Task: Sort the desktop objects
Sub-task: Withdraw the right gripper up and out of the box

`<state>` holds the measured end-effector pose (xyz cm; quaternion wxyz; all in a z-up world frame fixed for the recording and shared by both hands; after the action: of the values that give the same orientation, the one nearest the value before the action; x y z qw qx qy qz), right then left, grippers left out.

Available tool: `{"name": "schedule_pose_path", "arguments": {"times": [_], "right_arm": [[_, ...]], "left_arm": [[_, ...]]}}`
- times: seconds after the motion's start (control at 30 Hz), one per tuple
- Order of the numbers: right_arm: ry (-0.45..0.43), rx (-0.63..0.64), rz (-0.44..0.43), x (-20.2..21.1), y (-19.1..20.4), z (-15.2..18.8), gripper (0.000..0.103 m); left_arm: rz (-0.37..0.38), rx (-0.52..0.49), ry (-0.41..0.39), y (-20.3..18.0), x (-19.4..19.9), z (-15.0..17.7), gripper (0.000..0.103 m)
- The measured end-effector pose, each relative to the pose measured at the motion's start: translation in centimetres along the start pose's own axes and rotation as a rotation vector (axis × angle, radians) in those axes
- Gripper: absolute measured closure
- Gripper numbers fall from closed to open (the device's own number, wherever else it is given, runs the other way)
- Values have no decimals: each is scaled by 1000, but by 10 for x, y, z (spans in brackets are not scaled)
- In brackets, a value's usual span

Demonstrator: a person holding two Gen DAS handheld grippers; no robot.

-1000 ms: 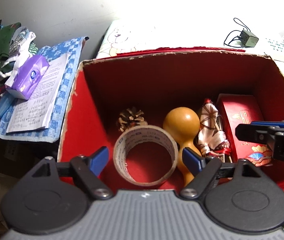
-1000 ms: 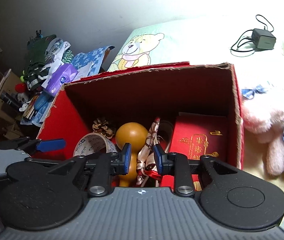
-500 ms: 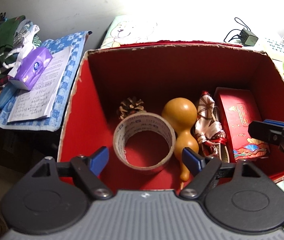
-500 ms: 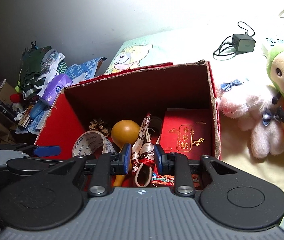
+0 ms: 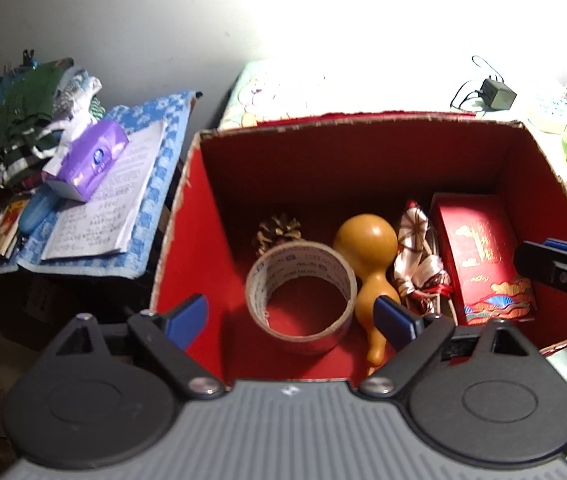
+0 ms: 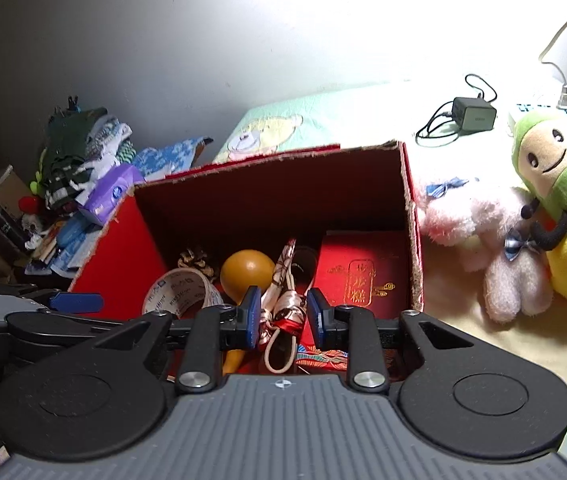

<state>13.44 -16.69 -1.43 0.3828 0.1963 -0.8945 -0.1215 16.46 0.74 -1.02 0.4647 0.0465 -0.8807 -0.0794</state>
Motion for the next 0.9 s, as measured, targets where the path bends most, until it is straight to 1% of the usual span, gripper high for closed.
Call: {"name": "schedule_pose_path", "arguments": {"times": [0.2,0.4,0.47,0.6,0.77,0.9], "right_arm": [[-62,14,21,18,4,-1,75],[-105,21,25,36,7,6,73],[-107,25,25,39,7,7,73],[-109,41,8,46,9,8,71],[-108,87,-33,56,11,12,71],[-79,91,-46,65,4,20,71]], "left_arm": [[24,0,-14,-3,10,1,9],[20,20,-12,-9,23,8,8],[16,39,-13,-8,30,11,6],[-32,75,-13,-11,41,18,5],[-54,91,20,-25,51,31,4],[-70,96,59,-41,52,46,4]]}}
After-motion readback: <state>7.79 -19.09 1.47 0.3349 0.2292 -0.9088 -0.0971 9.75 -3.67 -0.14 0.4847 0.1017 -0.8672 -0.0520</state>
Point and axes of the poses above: each gripper's, at about its wrist camera, not at the fingertips, and x roughly against the way its jaws point, y to its left, z to its underside, the point moved 4 cm from there along -x, roughly the way its jaws point, and after that the axes turned 3 degrees about -z, right-handed, at the moved point
